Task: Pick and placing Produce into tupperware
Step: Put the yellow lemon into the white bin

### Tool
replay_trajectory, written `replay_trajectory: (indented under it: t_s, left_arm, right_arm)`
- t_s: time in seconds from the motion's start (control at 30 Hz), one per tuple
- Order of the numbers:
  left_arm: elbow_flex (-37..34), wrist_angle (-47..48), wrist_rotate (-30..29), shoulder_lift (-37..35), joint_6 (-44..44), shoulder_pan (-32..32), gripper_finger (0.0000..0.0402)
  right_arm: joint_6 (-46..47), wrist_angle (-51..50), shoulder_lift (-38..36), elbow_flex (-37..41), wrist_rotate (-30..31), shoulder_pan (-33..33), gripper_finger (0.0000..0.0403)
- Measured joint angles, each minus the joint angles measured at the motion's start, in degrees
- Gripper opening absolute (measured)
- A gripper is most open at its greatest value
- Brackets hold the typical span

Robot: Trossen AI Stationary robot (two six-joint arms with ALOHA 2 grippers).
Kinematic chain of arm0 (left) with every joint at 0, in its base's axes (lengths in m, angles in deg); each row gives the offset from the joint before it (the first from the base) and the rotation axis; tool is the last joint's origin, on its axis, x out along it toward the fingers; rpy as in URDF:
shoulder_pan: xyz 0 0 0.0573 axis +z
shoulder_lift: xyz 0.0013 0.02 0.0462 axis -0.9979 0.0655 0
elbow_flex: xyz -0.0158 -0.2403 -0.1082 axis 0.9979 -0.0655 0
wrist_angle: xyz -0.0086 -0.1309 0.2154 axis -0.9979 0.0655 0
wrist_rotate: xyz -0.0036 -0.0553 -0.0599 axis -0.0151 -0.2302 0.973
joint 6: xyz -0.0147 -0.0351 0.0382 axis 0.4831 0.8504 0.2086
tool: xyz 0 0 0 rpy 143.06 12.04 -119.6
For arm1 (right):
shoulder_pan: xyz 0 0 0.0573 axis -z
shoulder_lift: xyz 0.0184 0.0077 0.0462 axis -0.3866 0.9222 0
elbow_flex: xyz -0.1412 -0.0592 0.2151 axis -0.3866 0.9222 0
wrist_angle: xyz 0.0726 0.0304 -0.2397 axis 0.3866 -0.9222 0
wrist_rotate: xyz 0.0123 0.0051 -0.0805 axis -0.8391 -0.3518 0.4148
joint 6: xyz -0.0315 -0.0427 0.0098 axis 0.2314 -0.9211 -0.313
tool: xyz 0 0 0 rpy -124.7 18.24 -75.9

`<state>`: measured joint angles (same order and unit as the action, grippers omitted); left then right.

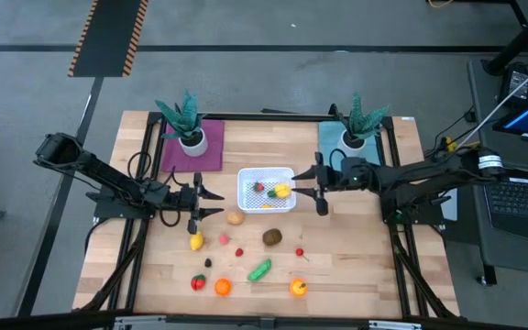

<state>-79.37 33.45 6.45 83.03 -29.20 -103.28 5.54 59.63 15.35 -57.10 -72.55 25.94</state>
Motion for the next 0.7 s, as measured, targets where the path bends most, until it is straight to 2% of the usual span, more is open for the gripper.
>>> replay_trajectory:
  t_s: [0.2, 0.43, 0.53, 0.7]
  left_arm:
    - [0.0, 0.2, 0.0, 0.0, 2.9, 0.0, 0.0151]
    - [0.0, 0.0, 0.4, 0.0, 2.1, 0.0, 0.0154]
    - [0.0, 0.0, 0.4, 0.0, 2.0, 0.0, 0.0174]
    - [0.0, 0.0, 0.0, 0.0, 2.0, 0.0, 0.0235]
  right_arm:
    - [0.0, -0.1, 0.1, 0.3, 0.0, -1.5, 0.0163]
    - [-0.1, -0.1, 0.1, 0.3, 0.0, -3.1, 0.0163]
    - [-0.1, -0.1, 0.1, 0.3, 0.0, -3.5, 0.0163]
    - [-0.1, -0.1, 0.2, 0.3, 0.0, -3.5, 0.0163]
